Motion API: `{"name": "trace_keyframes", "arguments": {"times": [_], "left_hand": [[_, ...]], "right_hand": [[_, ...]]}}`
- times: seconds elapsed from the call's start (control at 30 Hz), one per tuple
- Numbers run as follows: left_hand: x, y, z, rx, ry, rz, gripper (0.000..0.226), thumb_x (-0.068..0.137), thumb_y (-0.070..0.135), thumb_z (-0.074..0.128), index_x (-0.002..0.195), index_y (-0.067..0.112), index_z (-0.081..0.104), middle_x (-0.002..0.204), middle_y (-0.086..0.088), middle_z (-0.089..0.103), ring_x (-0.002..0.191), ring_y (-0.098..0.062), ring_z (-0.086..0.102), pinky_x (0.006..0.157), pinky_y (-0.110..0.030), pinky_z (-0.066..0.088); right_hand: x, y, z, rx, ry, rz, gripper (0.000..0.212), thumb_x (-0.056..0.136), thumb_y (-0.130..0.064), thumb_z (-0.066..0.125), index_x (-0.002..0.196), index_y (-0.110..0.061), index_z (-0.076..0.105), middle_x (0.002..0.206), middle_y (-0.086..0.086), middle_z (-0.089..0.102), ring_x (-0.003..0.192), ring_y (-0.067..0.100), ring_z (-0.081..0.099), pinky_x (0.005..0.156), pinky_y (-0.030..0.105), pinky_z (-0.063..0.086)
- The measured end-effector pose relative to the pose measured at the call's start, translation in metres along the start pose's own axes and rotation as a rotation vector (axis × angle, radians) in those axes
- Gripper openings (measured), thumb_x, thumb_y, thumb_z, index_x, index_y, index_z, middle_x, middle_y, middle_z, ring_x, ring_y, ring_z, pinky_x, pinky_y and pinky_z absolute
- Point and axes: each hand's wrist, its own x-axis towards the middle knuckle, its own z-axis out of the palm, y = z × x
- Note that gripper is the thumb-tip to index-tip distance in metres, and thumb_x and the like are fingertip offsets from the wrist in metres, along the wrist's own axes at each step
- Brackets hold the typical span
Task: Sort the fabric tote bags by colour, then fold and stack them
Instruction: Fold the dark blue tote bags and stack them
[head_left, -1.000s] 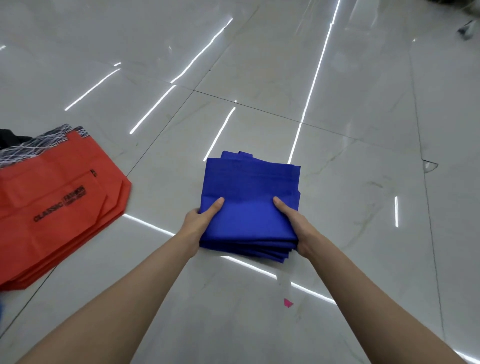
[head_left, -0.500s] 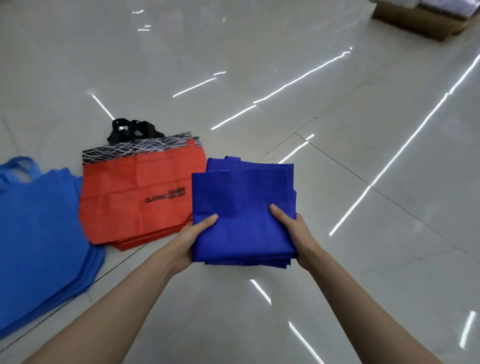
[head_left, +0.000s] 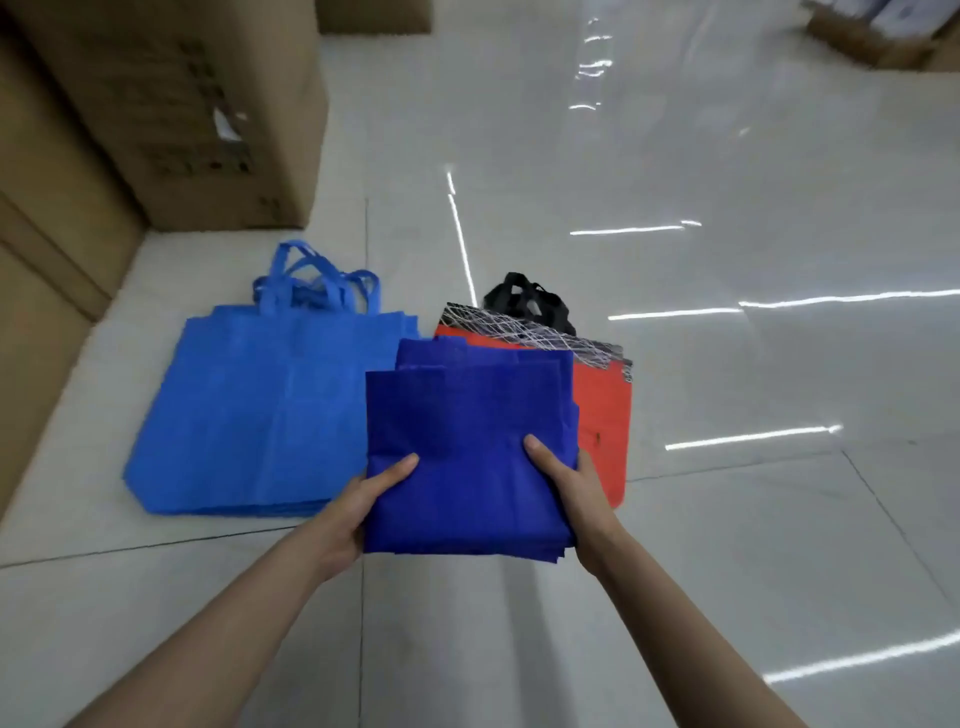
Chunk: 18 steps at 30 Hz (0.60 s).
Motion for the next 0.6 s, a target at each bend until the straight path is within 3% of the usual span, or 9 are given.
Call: {"name": "trace_keyframes", "arguments": {"times": [0.17,0.3,0.4,0.5,0.6], "left_hand": [[-0.041,-0.002,-0.065,-0.149,0.19,0.041,0.06,0.07,0.046,0.076,0.123,0.027,0.057,0.112,0.004,0.069,0.101,-0.016,0.066,0.071,-0.029,0.057],[-0.068,-0.007,-0.115,-0.16,0.291,0.05,0.047,0.076,0.044,0.066,0.118,0.024,0.058,0.105,0.003,0.071,0.096,-0.017,0.068,0.073,-0.03,0.055],[-0.089,-0.019,-0.158,-0.19,0.386,0.07,0.049,0.077,0.044,0.066,0.119,0.02,0.059,0.106,-0.001,0.071,0.099,-0.02,0.066,0.079,-0.033,0.053],[-0.114,-0.038,-0.202,-0.216,0.468,0.117,0.06,0.071,0.06,0.067,0.116,0.021,0.061,0.107,0.0,0.071,0.098,-0.02,0.067,0.077,-0.032,0.054],[-0.136,-0.058,-0.246,-0.234,0.622,0.158,0.059,0.07,0.072,0.049,0.106,0.027,0.062,0.103,0.003,0.071,0.097,-0.019,0.066,0.075,-0.032,0.052]], "right_hand": [[0.012,-0.001,0.08,-0.134,-0.223,0.039,0.069,0.066,-0.053,0.079,0.12,-0.022,0.052,0.115,-0.003,0.065,0.099,0.017,0.066,0.09,0.039,0.053],[0.011,0.018,0.142,-0.165,-0.361,0.067,0.078,0.058,-0.058,0.079,0.123,-0.022,0.052,0.116,-0.001,0.066,0.099,0.018,0.066,0.09,0.039,0.053],[0.0,0.041,0.187,-0.224,-0.418,0.119,0.076,0.065,-0.058,0.077,0.125,-0.02,0.049,0.119,0.0,0.062,0.102,0.02,0.063,0.09,0.038,0.052],[-0.017,0.066,0.236,-0.257,-0.482,0.179,0.074,0.07,-0.054,0.074,0.128,-0.019,0.044,0.12,0.0,0.058,0.102,0.021,0.061,0.086,0.036,0.052],[-0.042,0.091,0.282,-0.262,-0.54,0.218,0.072,0.075,-0.052,0.072,0.131,-0.02,0.041,0.123,0.001,0.056,0.103,0.02,0.059,0.079,0.033,0.052]]}}
